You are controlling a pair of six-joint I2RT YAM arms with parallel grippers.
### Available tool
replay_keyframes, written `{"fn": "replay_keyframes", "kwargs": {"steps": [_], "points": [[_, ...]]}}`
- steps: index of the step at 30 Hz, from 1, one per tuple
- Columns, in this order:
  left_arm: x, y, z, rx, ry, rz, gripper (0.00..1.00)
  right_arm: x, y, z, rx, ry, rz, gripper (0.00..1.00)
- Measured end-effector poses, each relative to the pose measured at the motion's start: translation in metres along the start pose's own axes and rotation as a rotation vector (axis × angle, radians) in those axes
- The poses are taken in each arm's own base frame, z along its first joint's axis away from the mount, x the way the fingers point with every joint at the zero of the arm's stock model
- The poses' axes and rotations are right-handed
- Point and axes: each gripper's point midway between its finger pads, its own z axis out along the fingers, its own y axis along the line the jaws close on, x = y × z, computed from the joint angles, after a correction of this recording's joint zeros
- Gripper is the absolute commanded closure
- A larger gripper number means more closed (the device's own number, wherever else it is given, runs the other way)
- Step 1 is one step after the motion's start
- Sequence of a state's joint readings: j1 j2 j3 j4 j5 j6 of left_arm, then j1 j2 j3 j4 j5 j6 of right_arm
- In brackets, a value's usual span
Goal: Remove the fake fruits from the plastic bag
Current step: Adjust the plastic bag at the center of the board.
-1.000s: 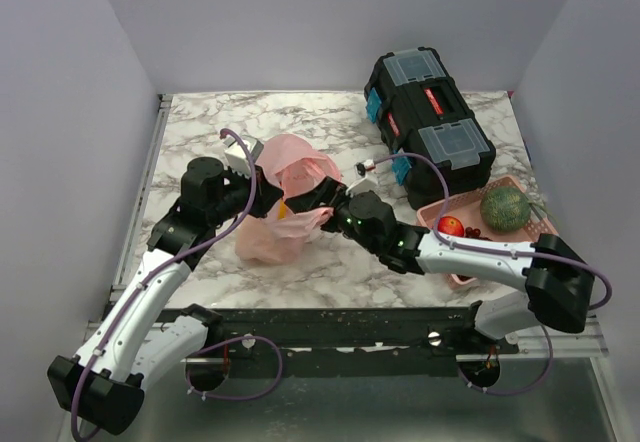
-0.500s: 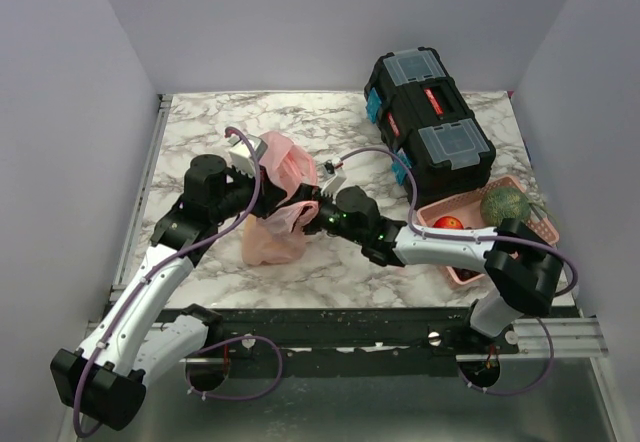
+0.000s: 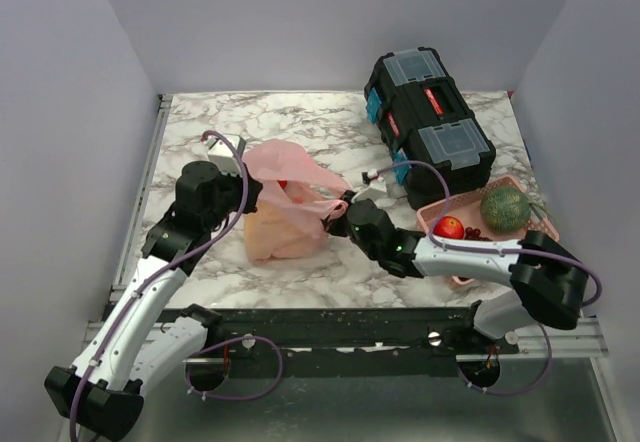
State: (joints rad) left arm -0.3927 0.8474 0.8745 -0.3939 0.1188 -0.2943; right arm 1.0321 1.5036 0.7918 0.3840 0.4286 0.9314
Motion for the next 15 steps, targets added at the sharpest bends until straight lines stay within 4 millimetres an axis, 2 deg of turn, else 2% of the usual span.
{"fn": "replay_keyframes", "kwargs": {"steps": [3,5,7,9,15], "points": [[-0.009,0.022,-0.007,-0.123,-0.051,-0.017,1.0,-0.015,-0.03,-0.02,0.081,-0.072,-0.047,0.97],[-0.015,0.026,-0.013,-0.153,-0.08,-0.027,1.0,-0.021,-0.042,-0.031,0.101,-0.101,-0.077,0.93],[-0.015,0.028,-0.013,-0.16,-0.084,-0.033,1.0,-0.024,-0.049,-0.041,0.096,-0.107,-0.107,0.85],[-0.013,0.028,-0.011,-0.16,-0.073,-0.034,1.0,-0.023,-0.05,-0.047,0.078,-0.103,-0.127,0.69],[-0.011,0.033,-0.008,-0.172,-0.059,-0.04,1.0,-0.01,-0.067,-0.054,0.094,-0.056,-0.166,0.68]]}}
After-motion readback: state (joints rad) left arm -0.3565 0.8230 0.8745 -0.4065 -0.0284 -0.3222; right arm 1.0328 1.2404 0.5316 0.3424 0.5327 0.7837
